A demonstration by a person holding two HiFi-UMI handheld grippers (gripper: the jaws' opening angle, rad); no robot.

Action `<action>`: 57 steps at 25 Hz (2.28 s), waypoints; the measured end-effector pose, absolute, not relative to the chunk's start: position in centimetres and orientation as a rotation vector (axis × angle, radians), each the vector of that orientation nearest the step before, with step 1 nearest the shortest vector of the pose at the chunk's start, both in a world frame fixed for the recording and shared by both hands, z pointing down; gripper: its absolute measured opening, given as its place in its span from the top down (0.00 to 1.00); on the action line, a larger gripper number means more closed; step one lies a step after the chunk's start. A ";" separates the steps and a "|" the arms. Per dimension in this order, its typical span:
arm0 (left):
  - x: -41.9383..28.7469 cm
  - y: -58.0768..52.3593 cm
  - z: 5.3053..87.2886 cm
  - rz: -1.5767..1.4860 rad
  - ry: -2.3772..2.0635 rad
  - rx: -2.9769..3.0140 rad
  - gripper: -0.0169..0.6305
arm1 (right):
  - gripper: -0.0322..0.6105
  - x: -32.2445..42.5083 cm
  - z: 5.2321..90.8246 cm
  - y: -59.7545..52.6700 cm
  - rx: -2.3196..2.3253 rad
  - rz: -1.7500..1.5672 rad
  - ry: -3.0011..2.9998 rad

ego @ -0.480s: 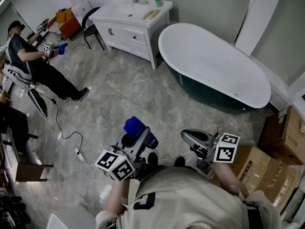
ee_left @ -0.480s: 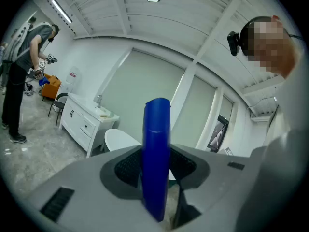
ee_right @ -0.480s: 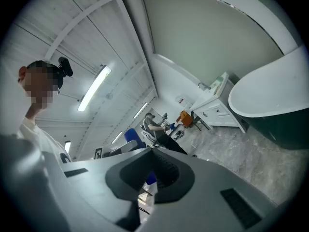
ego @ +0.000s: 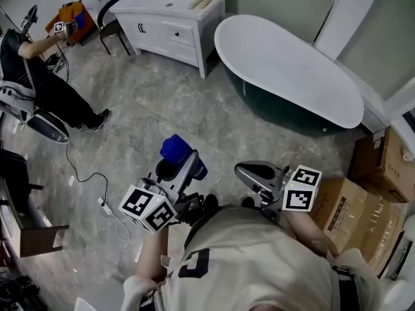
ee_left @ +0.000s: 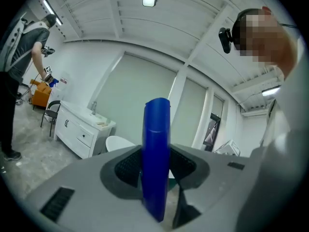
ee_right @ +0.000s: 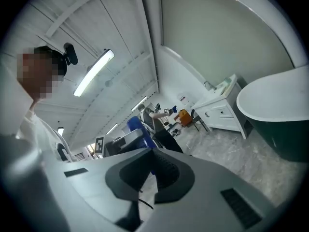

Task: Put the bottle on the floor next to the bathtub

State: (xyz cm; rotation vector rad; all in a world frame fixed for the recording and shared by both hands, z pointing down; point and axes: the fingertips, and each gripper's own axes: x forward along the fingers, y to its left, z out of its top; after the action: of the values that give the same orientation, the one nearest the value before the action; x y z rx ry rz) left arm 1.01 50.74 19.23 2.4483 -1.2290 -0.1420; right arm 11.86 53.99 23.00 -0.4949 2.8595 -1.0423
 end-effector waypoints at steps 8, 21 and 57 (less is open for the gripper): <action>-4.6 52.6 19.7 -0.192 -1.147 2.492 0.66 | 0.91 8.1 22.9 54.7 -0.588 -1.012 2.901; -16.8 54.2 23.4 -0.085 -1.218 2.468 0.66 | 0.91 -0.3 24.7 53.9 -0.585 -1.005 3.059; 5.6 37.8 19.2 -0.014 -1.383 2.439 0.66 | 0.90 15.3 26.8 37.8 -0.530 -1.132 3.026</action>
State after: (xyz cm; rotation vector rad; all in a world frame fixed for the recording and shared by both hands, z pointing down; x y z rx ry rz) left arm 5.59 37.76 19.24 2.4387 -1.3831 -0.0140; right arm 15.28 37.83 26.75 -0.5297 3.0258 -1.1316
